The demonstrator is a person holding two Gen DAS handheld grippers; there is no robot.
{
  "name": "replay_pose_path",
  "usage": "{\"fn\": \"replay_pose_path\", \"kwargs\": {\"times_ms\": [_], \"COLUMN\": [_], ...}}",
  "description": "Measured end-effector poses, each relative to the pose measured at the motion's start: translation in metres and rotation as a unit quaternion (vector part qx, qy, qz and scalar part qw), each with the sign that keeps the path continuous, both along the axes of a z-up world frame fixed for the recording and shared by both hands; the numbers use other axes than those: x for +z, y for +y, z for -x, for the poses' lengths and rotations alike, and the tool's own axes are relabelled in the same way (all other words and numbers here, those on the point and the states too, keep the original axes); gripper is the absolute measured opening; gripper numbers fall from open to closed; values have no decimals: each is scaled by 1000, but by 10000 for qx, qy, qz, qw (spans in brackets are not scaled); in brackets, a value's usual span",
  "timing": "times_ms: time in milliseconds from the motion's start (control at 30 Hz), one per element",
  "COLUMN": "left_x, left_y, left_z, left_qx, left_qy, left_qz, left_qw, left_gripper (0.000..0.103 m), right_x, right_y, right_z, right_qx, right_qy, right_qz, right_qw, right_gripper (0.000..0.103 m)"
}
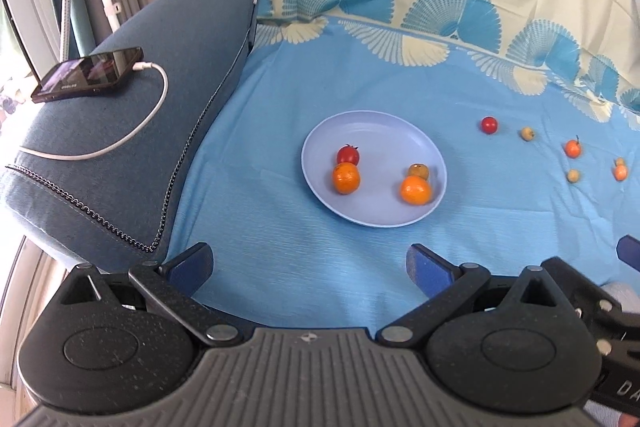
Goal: Organize fruits
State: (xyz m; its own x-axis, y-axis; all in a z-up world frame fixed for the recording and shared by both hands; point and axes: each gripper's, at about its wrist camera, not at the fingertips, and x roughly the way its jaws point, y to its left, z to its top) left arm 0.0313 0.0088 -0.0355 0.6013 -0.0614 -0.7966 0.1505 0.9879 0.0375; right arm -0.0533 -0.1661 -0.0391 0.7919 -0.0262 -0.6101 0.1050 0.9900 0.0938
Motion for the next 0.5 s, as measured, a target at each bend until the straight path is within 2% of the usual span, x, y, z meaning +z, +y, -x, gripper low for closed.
{"fn": "replay_pose_path", "kwargs": {"times_ms": [500], "left_x": [15], "left_y": [0], "left_z": [24], "left_qx": [-45], "left_qy": [-270], "left_qz": [-1], "left_qw": [9996], "left_gripper": [103], "right_x": [13], "right_y": [0], "right_z": [27], "right_qx": [11], "right_qy": [-243], "right_qz": [-44], "right_qw": [9997], "right_gripper": [102]}}
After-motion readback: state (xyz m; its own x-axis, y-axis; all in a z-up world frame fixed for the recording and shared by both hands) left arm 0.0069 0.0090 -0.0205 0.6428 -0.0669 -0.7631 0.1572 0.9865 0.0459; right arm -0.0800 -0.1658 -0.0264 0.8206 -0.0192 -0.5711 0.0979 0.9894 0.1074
